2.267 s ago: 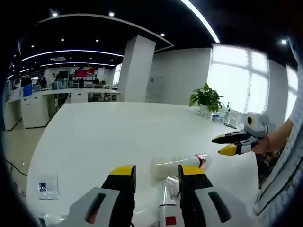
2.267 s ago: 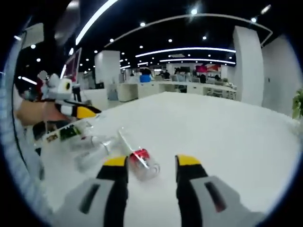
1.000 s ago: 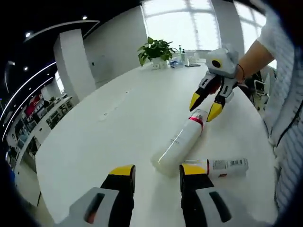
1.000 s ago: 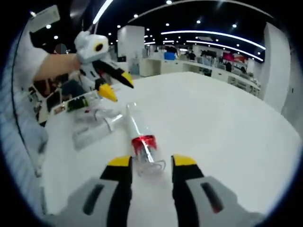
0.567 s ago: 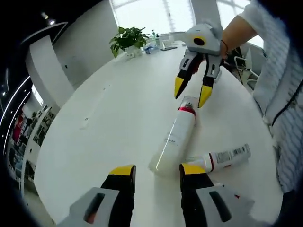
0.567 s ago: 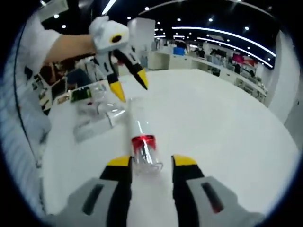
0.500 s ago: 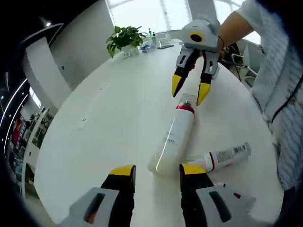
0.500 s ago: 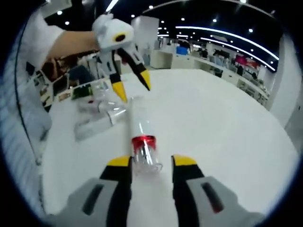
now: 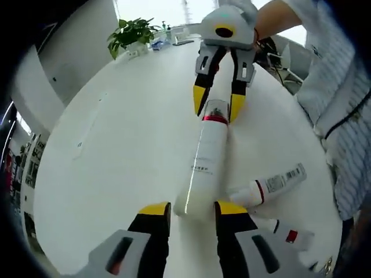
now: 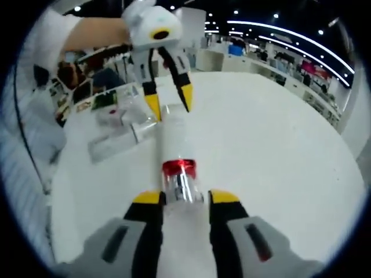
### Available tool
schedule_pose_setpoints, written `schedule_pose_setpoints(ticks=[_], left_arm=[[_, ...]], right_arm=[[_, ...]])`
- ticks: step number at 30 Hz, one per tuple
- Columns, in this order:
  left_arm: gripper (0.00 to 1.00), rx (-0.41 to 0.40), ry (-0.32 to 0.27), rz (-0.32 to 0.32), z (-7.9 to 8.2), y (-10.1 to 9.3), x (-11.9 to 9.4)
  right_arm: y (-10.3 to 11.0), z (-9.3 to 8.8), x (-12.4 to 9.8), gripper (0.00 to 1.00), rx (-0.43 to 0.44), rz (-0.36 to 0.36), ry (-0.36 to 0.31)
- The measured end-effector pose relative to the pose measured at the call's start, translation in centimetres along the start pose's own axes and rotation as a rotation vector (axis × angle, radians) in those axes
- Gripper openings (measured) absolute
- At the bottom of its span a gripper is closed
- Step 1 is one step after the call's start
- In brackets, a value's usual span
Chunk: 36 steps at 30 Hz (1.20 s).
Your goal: Arrange the skincare products in the storage area until every visible bottle or jar stands upright without overlapping.
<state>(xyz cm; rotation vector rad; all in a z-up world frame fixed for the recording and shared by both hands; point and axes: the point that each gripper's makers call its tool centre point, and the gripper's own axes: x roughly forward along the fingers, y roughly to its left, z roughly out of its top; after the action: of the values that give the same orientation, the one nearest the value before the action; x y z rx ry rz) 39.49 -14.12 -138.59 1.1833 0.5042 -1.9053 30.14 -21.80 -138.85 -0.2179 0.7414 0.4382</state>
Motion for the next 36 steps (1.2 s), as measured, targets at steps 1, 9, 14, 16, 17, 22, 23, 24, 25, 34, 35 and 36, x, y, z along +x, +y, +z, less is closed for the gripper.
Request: schedule_pose_setpoints(ticks=[1, 9, 14, 16, 17, 22, 23, 24, 25, 34, 35, 36], left_arm=[[0.3, 0.005, 0.008, -0.008, -0.1, -0.1, 0.2], [0.3, 0.019, 0.041, -0.03, -0.3, -0.1, 0.8], [0.29, 0.028, 0.053, -0.033, -0.3, -0.1, 0.9], [0.29, 0.008, 0.053, -0.03, -0.4, -0.2, 1.0], [0.29, -0.002, 0.052, -0.031, -0.4, -0.2, 1.1], [0.29, -0.036, 0.041, -0.045, -0.4, -0.2, 1.3], [0.29, -0.048, 0.041, -0.051, -0.4, -0.2, 1.3], [0.29, -0.054, 0.04, -0.054, -0.4, -0.2, 1.4], [0.29, -0.057, 0.038, -0.057, -0.5, -0.2, 1.4], [0.29, -0.097, 0.012, -0.072, -0.5, -0.4, 1.5], [0.29, -0.111, -0.001, -0.071, -0.4, -0.4, 1.5], [0.29, -0.116, -0.009, -0.07, -0.5, -0.3, 1.5]], right_arm=[[-0.1, -0.1, 0.0, 0.27, 0.002, -0.002, 0.004], [-0.8, -0.3, 0.2, 0.28, 0.029, 0.002, -0.01], [-0.7, -0.5, 0.8, 0.28, 0.038, 0.018, -0.002], [-0.9, -0.4, 0.7, 0.29, 0.047, 0.017, -0.005], [-1.0, -0.4, 0.8, 0.29, 0.053, 0.016, -0.007], [-1.2, -0.3, 1.0, 0.29, 0.059, 0.007, 0.009], [-1.3, -0.3, 1.0, 0.29, 0.059, 0.007, 0.009], [-1.4, -0.3, 1.0, 0.29, 0.061, 0.002, 0.006], [-1.4, -0.1, 1.0, 0.3, 0.064, 0.002, -0.003], [-1.9, -0.1, 1.2, 0.3, 0.084, -0.019, 0.021], [-1.9, -0.1, 1.1, 0.3, 0.092, -0.023, 0.032], [-1.8, 0.1, 1.0, 0.3, 0.098, -0.026, 0.032]])
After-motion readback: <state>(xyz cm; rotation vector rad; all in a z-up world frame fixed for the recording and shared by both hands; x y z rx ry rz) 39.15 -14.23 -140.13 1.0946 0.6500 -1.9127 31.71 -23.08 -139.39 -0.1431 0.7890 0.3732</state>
